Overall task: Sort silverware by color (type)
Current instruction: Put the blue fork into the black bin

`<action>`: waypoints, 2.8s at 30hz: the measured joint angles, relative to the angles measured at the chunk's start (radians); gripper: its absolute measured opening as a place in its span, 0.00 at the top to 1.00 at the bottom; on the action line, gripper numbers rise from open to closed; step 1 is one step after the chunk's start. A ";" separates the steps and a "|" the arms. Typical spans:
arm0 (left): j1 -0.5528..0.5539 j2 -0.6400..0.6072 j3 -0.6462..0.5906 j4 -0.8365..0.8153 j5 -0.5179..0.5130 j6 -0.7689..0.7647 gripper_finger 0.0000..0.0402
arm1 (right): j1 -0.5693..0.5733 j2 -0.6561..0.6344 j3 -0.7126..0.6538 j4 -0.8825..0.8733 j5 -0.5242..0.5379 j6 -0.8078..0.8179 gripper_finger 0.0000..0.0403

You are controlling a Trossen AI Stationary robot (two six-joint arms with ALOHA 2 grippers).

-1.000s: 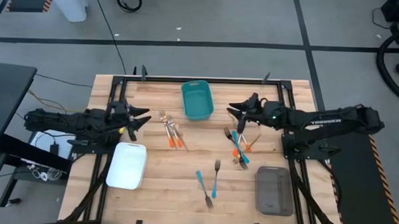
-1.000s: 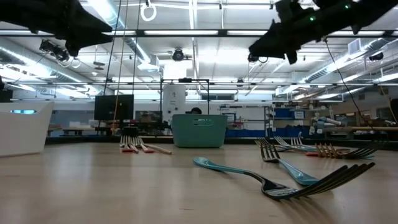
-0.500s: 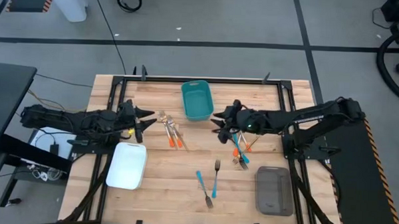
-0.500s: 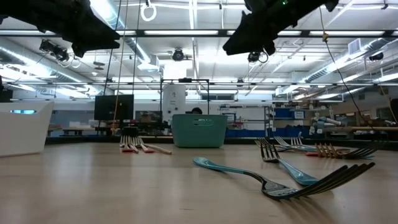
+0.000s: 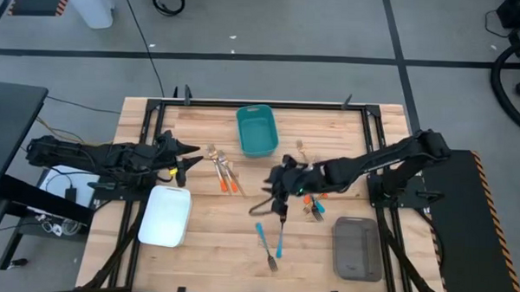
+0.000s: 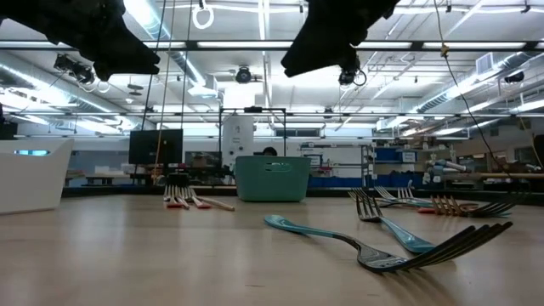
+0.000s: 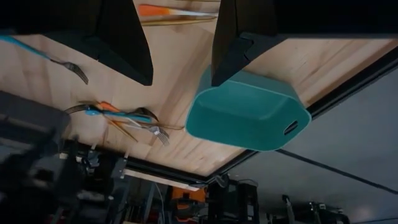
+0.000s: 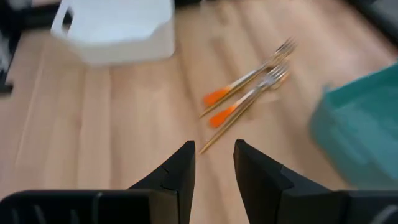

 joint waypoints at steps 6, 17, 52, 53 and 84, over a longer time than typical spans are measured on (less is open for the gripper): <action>0.000 0.000 0.000 0.000 0.000 -0.008 0.57 | 0.051 0.113 0.105 -0.140 -0.065 -0.084 0.71; 0.003 0.000 0.000 0.001 -0.001 0.051 0.57 | 0.105 0.224 0.186 -0.253 -0.180 -0.225 0.71; 0.003 0.000 0.000 0.035 -0.012 0.117 0.57 | 0.153 0.531 0.461 -0.703 -0.224 -0.882 0.61; 0.003 0.000 0.000 0.034 -0.012 0.117 0.57 | 0.153 0.545 0.478 -0.727 -0.225 -0.894 0.61; 0.003 0.000 0.000 0.029 -0.012 0.120 0.57 | 0.190 0.630 0.505 -0.785 -0.202 -1.146 0.97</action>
